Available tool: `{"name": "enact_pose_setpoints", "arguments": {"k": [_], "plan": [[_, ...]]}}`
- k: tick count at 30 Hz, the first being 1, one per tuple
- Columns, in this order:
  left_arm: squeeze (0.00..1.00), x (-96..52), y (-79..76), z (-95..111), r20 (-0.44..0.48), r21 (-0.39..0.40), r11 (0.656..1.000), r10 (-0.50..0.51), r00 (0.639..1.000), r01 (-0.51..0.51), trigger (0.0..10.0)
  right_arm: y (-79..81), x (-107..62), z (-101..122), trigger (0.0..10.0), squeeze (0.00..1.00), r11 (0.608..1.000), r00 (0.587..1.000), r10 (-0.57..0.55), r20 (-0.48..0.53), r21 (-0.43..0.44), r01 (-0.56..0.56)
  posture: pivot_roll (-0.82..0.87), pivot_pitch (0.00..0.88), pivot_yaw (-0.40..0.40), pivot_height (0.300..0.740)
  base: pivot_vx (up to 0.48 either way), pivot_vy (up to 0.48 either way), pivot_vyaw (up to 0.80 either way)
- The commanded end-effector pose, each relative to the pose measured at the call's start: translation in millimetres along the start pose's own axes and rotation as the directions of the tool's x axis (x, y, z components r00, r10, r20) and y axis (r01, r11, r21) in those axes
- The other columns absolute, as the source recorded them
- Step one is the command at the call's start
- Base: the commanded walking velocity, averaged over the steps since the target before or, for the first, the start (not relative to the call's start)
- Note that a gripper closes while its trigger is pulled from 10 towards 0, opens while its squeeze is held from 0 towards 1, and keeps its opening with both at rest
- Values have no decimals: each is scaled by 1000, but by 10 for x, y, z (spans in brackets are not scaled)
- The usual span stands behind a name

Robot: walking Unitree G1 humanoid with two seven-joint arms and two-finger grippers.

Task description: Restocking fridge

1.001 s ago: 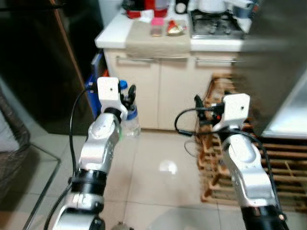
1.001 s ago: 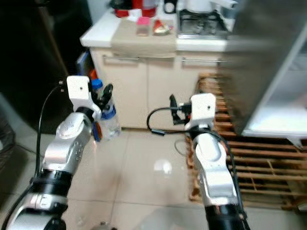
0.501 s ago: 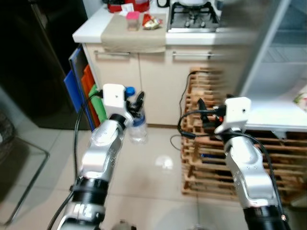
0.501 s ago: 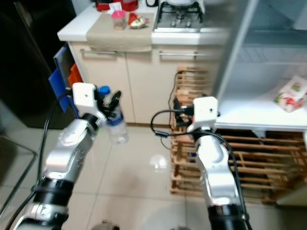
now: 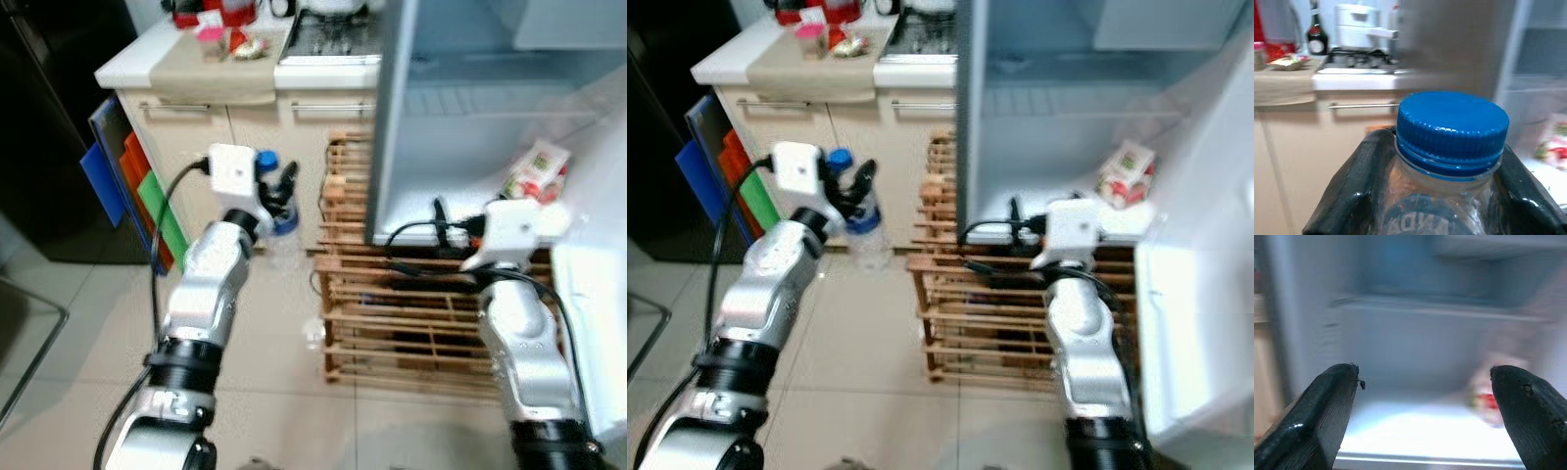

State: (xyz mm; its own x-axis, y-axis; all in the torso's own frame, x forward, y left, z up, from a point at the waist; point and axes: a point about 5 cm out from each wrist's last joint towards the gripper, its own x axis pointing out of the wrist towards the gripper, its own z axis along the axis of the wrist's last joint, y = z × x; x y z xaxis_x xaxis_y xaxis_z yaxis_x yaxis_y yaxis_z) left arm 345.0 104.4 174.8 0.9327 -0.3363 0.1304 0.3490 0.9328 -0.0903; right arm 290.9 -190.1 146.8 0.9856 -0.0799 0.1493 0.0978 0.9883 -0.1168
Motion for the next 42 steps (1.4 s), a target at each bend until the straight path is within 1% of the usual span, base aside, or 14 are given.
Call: {"name": "enact_pose_setpoints", "arguments": {"k": [1, 6, 8, 9, 12, 14, 20, 22, 28, 31, 36, 40, 41, 42], "plan": [[0, -4, 111, 77, 26, 17, 999, 28, 999, -28, 10000, -2, -39, 9, 10000, 314, 1000, 1000, -16, 5, -6, 16, -62, 0, 83, 740, 0, 0, 0], [0, 2, 106, 62, 25, 5, 1000, 24, 999, -24, 10000, -249, -165, -67, 10000, 318, 988, 988, -150, -26, -48, 148, -72, 0, 85, 740, 0, 0, 0], [0, 1, 103, 54, 22, 4, 1000, 22, 999, -22, 10000, -282, -183, -80, 10000, 318, 984, 985, -169, -30, -57, 167, -72, 0, 85, 740, 0, 0, 0], [0, 2, 84, 37, 17, -2, 1000, 16, 1000, -16, 10000, -378, -209, -111, 10000, 314, 972, 974, -224, -42, -82, 220, -80, 0, 89, 740, 0, 0, 0], [0, 7, 69, 29, 15, -3, 1000, 10, 1000, -9, 10000, -447, -220, -127, 10000, 314, 963, 964, -261, -49, -90, 256, -86, 0, 94, 740, 0, 0, 0], [0, 20, 50, 25, 13, -4, 1000, 1, 1000, -1, 10000, -598, -235, -152, 10000, 314, 942, 941, -332, -64, -75, 327, -90, 0, 97, 740, 0, 0, 0], [0, 31, 33, 17, 13, -5, 1000, -2, 1000, 2, 10000, -804, -237, -178, 10000, 318, 906, 906, -417, -78, -117, 407, -92, 0, 90, 740, 0, 0, 0], [0, 31, 30, 14, 13, -4, 1000, -2, 1000, 2, 10000, -815, -233, -176, 10000, 318, 904, 904, -421, -78, -121, 411, -92, 0, 90, 740, 0, 0, 0], [0, 36, -5, 8, 13, 2, 1000, -14, 1000, 14, 10000, -673, -180, -117, 10000, 278, 913, 919, -391, -49, -147, 381, -91, 0, 83, 740, 0, 0, 0], [0, 34, -13, 8, 15, 2, 1000, -16, 1000, 16, 10000, -693, -195, -112, 10000, 278, 899, 911, -411, -37, -180, 399, -90, 0, 81, 740, 0, 0, 0], [0, 29, -32, -8, 11, 2, 1000, -22, 1000, 22, 10000, -994, -244, -180, 10000, 286, 833, 849, -524, -64, -246, 495, -95, 0, 86, 740, 0, 0, 0], [0, 34, -35, -6, 10, 2, 1000, -24, 1000, 24, 10000, -1117, -241, -188, 10000, 290, 812, 821, -565, -82, -231, 536, -98, 0, 87, 740, 0, 0, 0], [0, 39, -42, -5, 10, 1, 1000, -26, 1000, 26, 10000, -1212, -250, -202, 10000, 286, 789, 788, -606, -110, -206, 578, -100, 0, 87, 740, 0, 0, 0], [0, 39, -45, -4, 10, 1, 1000, -27, 1000, 27, 10000, -1242, -255, -204, 10000, 286, 781, 776, -619, -118, -199, 592, -100, 0, 87, 740, 0, 0, 0]]}}
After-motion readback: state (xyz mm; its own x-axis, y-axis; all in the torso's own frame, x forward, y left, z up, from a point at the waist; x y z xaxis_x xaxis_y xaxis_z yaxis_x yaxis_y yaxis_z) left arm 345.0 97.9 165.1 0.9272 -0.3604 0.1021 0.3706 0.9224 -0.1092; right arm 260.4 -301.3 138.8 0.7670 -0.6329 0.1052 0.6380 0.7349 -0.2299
